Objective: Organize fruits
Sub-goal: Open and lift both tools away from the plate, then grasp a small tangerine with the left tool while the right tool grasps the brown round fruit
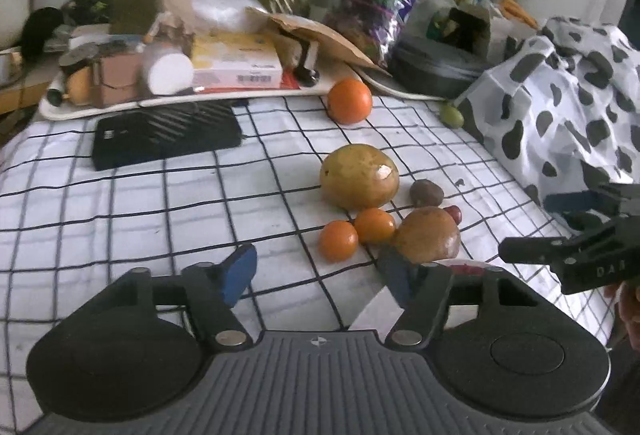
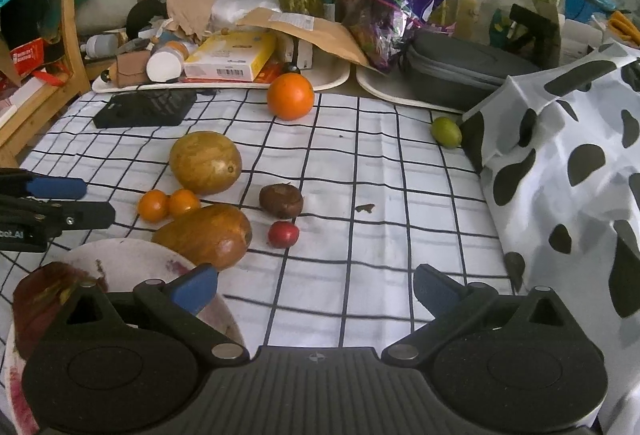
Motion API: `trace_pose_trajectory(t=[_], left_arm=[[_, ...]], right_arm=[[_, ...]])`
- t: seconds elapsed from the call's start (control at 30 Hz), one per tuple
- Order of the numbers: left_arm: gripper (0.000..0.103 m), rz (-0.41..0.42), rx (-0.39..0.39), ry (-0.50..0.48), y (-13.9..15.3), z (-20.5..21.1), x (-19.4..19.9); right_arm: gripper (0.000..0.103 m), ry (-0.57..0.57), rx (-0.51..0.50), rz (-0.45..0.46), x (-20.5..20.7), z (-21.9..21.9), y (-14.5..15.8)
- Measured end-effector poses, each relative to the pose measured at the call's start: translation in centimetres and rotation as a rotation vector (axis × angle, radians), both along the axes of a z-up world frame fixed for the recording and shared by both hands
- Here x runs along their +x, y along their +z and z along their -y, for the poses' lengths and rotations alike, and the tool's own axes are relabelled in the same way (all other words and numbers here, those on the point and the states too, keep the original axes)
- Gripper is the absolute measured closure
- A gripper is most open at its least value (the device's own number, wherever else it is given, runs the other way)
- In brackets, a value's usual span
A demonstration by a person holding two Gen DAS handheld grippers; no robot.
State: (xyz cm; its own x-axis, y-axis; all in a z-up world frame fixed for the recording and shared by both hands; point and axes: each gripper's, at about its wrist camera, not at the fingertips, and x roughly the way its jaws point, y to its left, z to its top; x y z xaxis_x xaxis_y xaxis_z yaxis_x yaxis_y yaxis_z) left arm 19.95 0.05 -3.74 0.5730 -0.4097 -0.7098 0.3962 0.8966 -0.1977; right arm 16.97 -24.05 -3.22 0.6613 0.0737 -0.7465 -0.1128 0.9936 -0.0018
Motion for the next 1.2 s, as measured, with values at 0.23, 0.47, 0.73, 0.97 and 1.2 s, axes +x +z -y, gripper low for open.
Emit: trace_pose_trajectory(t=[0.23, 0.47, 0.73, 0.97, 1.2], left_arm=[[0.048, -0.025, 0.010, -0.085, -1.0, 1.3, 1.8], [0.068, -0.027, 0.043, -0.149, -2.0, 2.2, 2.7], [0.077, 0.004, 0.081, -0.179, -2.1, 3.0, 2.9], [0.079, 0.050, 0.079, -0.142, -1.7, 2.1, 2.7], [0.079, 0.067, 0.044, -0.099, -1.3, 0.5, 2.3]], right_arm=[[0.000, 0.000, 0.008, -0.018, 1.9, 0.1, -0.6], [0.000, 0.000, 0.012, -0.025, 3.0, 0.2, -0.9], [0.000, -0.012, 0.043, -0.029, 3.5, 0.6, -1.0], [0.001, 0.020, 0.069, -0.013, 4.2, 0.0, -0.9], [0.024, 0.035, 0.112, 0.013, 5.6, -0.1, -0.6]])
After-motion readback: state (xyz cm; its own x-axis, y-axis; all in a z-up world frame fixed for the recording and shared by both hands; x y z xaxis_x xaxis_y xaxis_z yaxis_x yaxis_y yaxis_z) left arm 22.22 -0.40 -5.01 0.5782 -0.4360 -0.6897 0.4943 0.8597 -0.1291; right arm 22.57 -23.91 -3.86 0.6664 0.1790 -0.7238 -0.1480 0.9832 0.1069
